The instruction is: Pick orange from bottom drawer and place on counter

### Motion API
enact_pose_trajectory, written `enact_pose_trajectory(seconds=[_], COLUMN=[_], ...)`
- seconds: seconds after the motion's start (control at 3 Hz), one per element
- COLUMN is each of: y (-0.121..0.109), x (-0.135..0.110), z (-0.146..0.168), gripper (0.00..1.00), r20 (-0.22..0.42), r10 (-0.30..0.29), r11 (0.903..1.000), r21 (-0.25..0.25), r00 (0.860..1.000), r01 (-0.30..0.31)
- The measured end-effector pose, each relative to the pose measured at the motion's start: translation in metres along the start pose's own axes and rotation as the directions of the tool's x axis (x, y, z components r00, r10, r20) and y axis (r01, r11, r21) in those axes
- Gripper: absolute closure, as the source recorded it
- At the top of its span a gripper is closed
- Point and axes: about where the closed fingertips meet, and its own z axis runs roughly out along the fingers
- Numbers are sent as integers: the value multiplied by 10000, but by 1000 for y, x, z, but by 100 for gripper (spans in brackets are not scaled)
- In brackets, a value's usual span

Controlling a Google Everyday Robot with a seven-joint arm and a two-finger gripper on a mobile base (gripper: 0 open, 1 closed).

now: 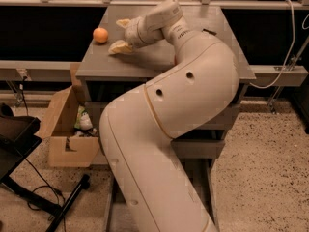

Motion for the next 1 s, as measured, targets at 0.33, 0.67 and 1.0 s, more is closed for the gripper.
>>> enact_pose_trajectory(seconds=[0.33,0.67,1.0], y=[-1,-26,-58], x=[-3,-83,-209], z=[-1,-32,-97], gripper=[48,45,53], r20=[-7,-227,-728], r10=[-29,-935,-2149], r11=[10000,9949,9685], r21=[12,371,1126], r00=[10000,9954,9739], r01=[29,943,2222])
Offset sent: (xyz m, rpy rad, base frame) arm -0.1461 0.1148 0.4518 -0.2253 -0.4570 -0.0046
